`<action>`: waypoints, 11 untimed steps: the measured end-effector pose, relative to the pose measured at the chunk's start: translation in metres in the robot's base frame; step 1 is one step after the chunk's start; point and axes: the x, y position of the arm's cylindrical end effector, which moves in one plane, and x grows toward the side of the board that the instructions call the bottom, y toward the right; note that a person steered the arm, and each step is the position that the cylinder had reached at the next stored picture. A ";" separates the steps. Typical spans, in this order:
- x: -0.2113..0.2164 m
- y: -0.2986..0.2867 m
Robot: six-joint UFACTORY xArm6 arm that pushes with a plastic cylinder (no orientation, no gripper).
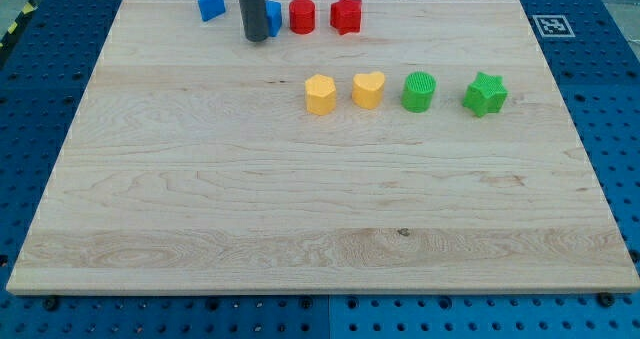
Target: Move the blue triangle towards the blue cube
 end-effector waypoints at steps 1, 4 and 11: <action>-0.006 0.000; -0.007 -0.033; -0.077 -0.073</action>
